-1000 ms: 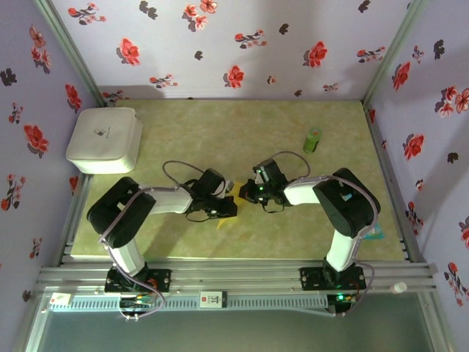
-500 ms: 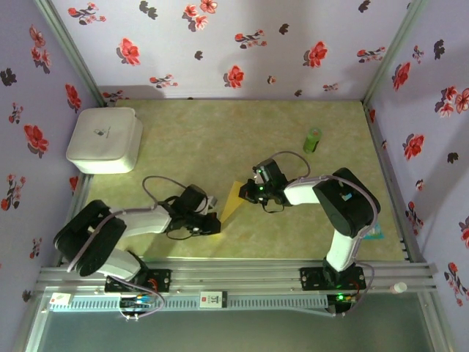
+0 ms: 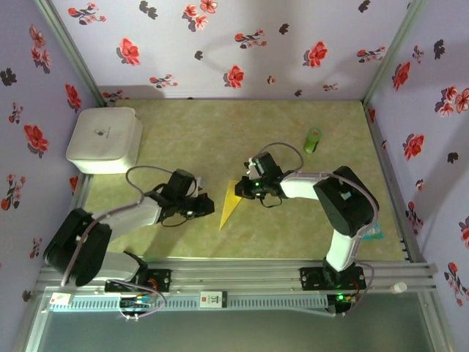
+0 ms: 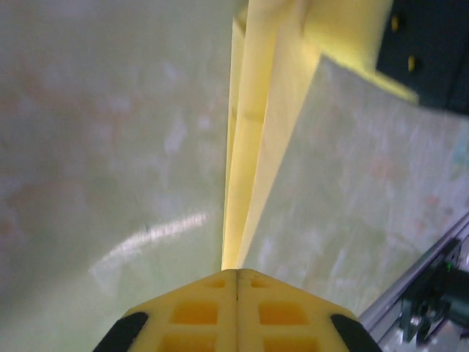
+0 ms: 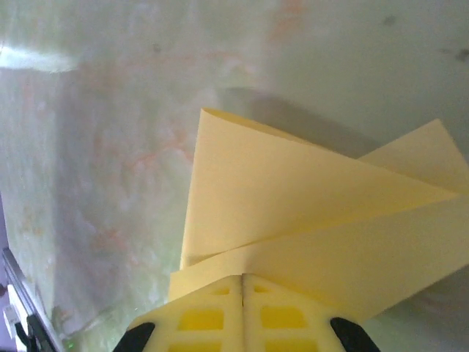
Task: Fold a paper plane with a square sheet of paper (pick it up from the middle)
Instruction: Fold the wing for the fifth time at the center of the table, then move a paper plane to the center of the table.
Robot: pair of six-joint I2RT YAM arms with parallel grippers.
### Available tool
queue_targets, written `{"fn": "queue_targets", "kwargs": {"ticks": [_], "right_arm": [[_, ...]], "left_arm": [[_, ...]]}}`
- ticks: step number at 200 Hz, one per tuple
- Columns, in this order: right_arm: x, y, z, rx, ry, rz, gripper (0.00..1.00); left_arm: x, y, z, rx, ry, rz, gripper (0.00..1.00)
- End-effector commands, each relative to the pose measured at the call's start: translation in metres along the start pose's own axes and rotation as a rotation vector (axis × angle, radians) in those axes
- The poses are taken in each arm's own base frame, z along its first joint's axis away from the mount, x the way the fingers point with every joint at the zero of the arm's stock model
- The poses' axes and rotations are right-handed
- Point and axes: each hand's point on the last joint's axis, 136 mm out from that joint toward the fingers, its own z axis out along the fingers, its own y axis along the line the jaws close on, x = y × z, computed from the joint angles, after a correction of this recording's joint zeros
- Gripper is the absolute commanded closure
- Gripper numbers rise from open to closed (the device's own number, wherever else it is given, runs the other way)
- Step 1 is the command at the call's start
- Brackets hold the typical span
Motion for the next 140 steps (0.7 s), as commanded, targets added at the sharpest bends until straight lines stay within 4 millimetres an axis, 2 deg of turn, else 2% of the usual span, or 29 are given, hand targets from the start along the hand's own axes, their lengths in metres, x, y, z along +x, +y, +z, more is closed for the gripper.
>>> {"fn": "queue_targets", "kwargs": {"ticks": [1, 23, 61, 140], "right_arm": [[-0.002, 0.013, -0.024, 0.012, -0.047, -0.066, 0.95], [0.003, 0.006, -0.037, 0.04, -0.096, -0.03, 0.94], [0.013, 0.0, -0.047, -0.001, -0.171, 0.05, 0.93], [0.019, -0.008, -0.04, -0.001, -0.165, 0.085, 0.92]], "left_arm": [[-0.014, -0.002, 0.011, -0.014, 0.025, 0.018, 0.88], [-0.02, -0.007, 0.024, 0.007, 0.057, 0.021, 0.85], [-0.018, -0.003, 0.038, 0.009, 0.098, 0.017, 0.82], [-0.012, -0.007, 0.049, 0.076, 0.139, 0.024, 0.78]]}}
